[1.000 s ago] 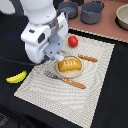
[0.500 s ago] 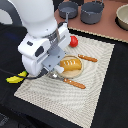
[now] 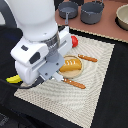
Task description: Interact with the objects in diverse but meaningful ways.
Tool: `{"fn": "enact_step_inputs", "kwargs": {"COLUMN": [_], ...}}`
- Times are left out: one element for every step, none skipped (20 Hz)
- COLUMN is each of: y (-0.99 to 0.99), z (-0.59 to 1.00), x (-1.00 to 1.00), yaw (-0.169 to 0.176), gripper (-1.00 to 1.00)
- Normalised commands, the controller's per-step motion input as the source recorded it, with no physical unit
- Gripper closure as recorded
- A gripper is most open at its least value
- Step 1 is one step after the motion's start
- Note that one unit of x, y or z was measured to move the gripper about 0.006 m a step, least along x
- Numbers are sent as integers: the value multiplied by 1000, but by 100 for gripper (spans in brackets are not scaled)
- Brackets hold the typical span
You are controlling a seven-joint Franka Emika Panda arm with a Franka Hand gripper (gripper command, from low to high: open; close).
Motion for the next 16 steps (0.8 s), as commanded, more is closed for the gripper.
{"fn": "enact_step_inputs", "kwargs": {"y": [-697,-680,-634,-557,-483,-463,-426,-311,-257,-223,-217,-214,-171,-143,-146,-157], "z": [-97,-151,-200,-223,-243,-226,-189,-194,-183,-171,-180,-197,-171,-149,-60,0], "x": [200,169,140,100,103,257,366,340,329,340,326,294,246,220,217,194], "yaw": [0,0,0,0,0,0,0,0,0,5,10,11,7,2,0,0], "gripper": [100,100,100,100,100,100,100,100,100,100,100,100,100,100,100,100]}}
